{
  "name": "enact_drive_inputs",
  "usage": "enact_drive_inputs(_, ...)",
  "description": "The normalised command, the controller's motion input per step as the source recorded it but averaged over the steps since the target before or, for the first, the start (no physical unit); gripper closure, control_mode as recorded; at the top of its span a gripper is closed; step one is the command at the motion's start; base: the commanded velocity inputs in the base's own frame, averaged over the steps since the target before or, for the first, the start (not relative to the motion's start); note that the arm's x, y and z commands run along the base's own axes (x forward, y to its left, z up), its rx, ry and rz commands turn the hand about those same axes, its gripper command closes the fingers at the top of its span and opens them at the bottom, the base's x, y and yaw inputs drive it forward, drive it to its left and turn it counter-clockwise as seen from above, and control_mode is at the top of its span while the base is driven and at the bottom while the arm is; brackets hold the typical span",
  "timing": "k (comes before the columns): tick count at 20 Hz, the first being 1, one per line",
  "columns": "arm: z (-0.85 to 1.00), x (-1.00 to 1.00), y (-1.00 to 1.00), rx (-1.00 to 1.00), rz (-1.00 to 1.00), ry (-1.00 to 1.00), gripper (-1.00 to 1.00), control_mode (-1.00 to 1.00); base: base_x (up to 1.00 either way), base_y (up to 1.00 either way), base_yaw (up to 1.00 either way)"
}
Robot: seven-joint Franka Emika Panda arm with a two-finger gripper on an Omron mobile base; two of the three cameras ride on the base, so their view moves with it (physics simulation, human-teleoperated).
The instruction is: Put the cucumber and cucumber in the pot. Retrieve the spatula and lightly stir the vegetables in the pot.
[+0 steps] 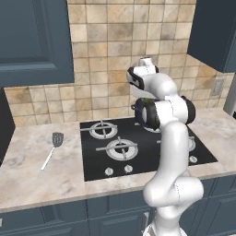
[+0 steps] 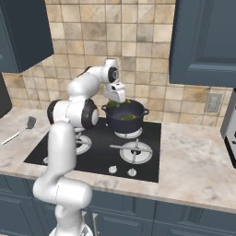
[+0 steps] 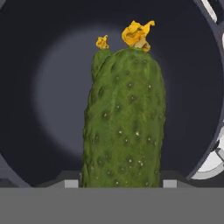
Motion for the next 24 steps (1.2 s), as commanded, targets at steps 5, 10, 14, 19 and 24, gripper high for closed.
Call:
enact_drive_inputs(5,-0.27,0.23,-0.02,0.00,0.00,0.00,1.00,-1.00,0.00,0.00,0.00)
enact_drive_inputs(10,-0.27,0.25,-0.02,0.00,0.00,0.06,-1.00,-1.00,0.00,0.00,0.00)
enact_drive_inputs(14,-0.33,0.15,-0.03,0.00,0.00,0.08,-1.00,-1.00,0.00,0.00,0.00)
enact_drive_inputs(19,-0.31,0.16,-0.09,0.00,0.00,0.09,-1.00,-1.00,0.00,0.00,0.00)
enact_drive_inputs(24,-0.20,0.18,-0.11,0.00,0.00,0.09,-1.00,-1.00,0.00,0.00,0.00)
